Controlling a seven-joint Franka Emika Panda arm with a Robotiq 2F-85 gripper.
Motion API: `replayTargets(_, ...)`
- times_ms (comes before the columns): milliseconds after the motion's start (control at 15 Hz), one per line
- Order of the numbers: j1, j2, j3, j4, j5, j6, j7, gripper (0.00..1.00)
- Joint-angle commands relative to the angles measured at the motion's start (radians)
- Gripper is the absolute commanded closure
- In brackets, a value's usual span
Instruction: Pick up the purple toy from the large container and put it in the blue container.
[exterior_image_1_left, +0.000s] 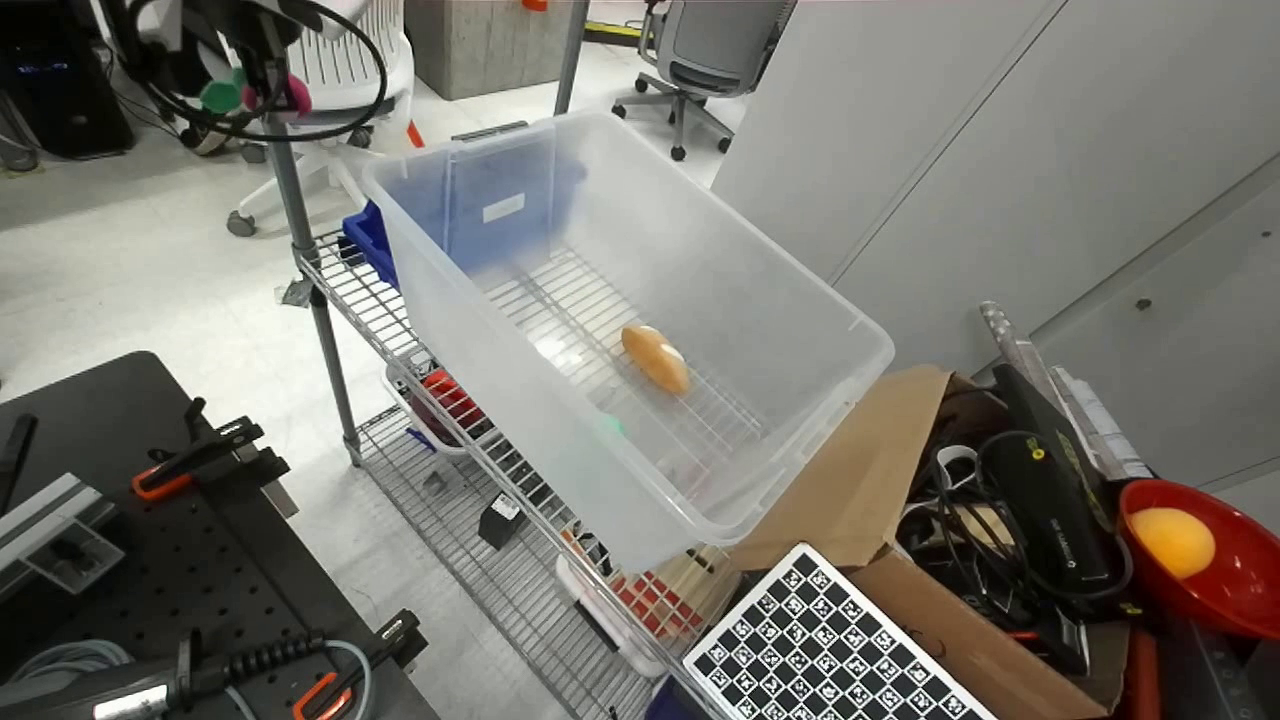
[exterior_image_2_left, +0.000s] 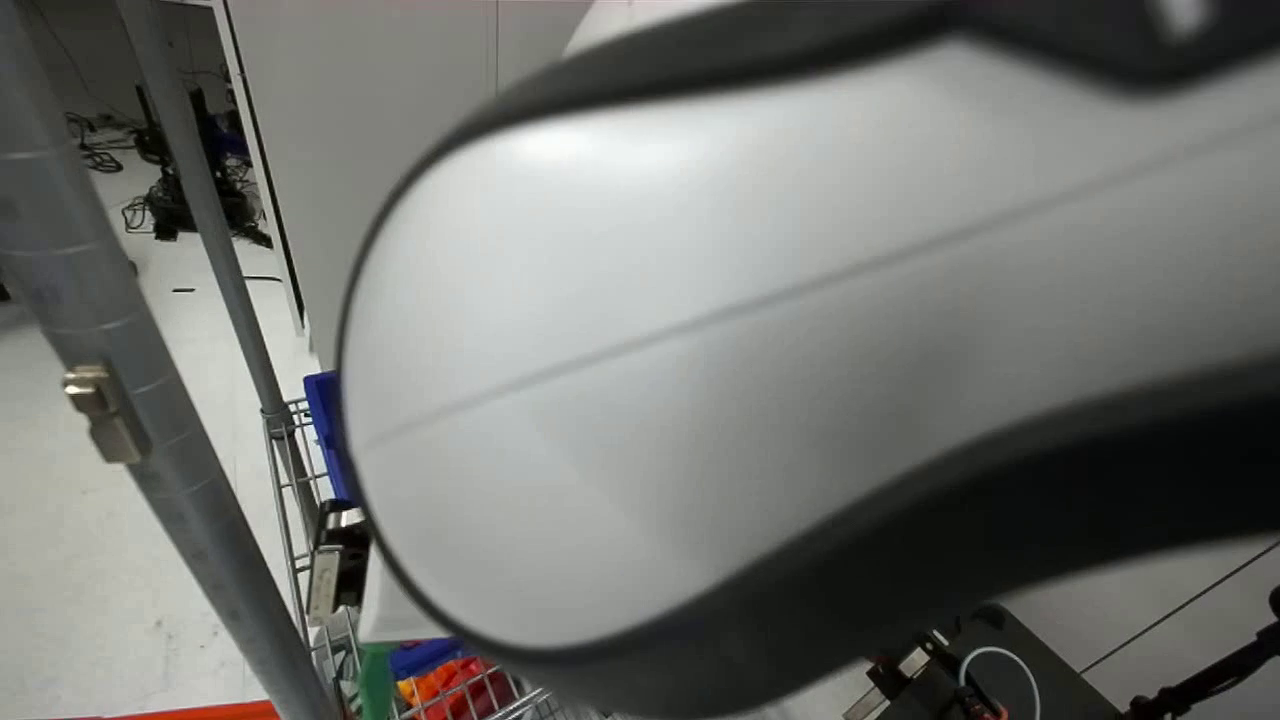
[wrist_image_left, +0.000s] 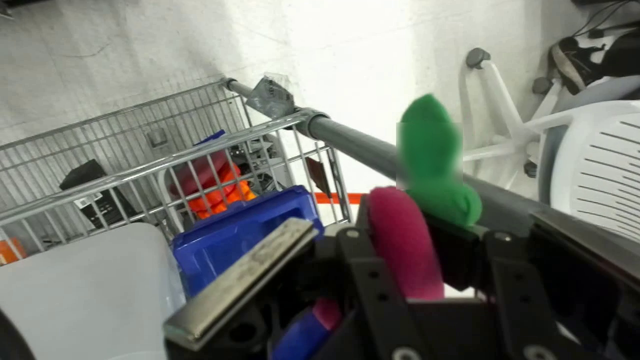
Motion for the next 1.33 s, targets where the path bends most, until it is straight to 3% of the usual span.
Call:
replayTargets(0,0.061,0.050,-0.069,0.005,-0.195,0.026,0.124,0.97)
replayTargets(600,0.222,0.199,-0.217,0.111,-0.591,0.145,0.366,0.97)
replayTargets(733,0.248,0.241,-0.249,0.149,-0.644,0.178,0.398,0.97)
replayTargets(1267,0.381,0.394,-0.406,0.288,-0.824,0.129,0.479,0.97)
